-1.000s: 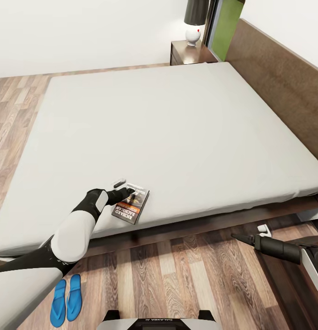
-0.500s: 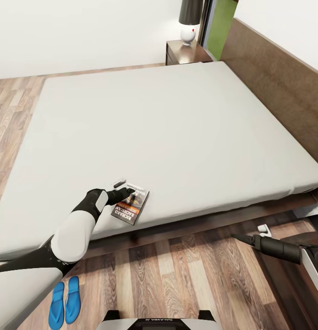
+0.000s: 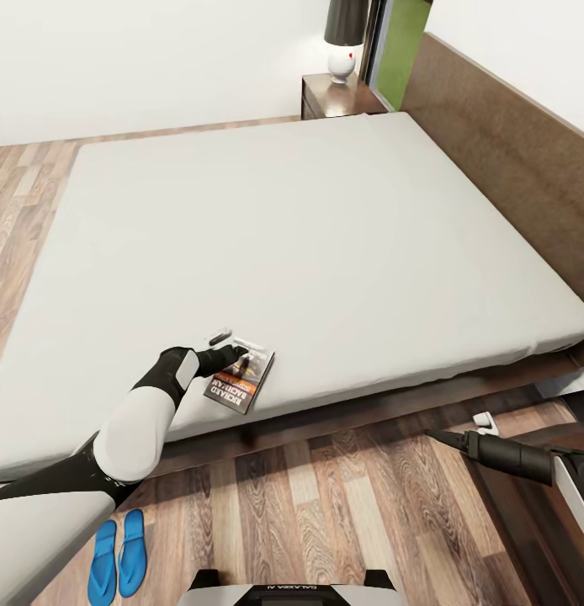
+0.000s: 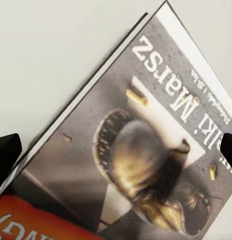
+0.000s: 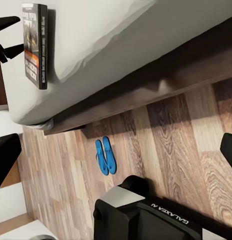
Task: In the bedroom, move the book from the bed onto either nightstand, and place the two sandals side by side next to the bed.
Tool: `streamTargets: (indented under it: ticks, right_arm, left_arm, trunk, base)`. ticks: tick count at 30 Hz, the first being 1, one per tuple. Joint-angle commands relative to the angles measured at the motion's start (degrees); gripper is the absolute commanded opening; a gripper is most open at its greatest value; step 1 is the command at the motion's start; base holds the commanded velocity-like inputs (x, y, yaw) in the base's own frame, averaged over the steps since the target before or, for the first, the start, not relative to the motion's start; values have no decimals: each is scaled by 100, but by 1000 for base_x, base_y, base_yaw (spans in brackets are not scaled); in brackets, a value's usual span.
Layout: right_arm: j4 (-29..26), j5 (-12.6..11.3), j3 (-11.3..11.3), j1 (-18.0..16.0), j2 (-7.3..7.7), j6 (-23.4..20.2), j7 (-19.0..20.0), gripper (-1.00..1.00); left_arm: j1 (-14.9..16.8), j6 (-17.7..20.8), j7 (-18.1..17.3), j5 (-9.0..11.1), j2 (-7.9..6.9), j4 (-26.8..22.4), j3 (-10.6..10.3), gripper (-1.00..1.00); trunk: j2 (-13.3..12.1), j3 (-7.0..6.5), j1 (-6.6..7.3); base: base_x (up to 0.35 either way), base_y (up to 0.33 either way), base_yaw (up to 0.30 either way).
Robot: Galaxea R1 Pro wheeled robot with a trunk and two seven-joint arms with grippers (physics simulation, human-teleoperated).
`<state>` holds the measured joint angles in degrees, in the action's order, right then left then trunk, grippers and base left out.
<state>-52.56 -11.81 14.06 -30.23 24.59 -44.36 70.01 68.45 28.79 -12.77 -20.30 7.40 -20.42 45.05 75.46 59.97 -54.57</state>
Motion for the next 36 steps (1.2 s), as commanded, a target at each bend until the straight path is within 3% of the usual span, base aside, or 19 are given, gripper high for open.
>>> streamTargets:
  ticks: [1, 9, 36]
  right_arm:
    - [1, -23, 2, -2, 2, -38, 4, 100]
    - [1, -24, 1, -5, 2, -38, 4, 100]
    - [1, -25, 0, -6, 2, -38, 4, 100]
  left_arm:
    - [2, 39, -41, -53, 7, -13, 47, 100]
    - [2, 39, -41, -53, 7, -8, 45, 100]
    - [2, 39, -41, -53, 16, -6, 39, 100]
  trunk:
    - [2, 4, 0]
    - [2, 4, 0]
    - [2, 4, 0]
  base:
    - [0, 0, -70]
    - [0, 0, -135]
    - [-47, 0, -5]
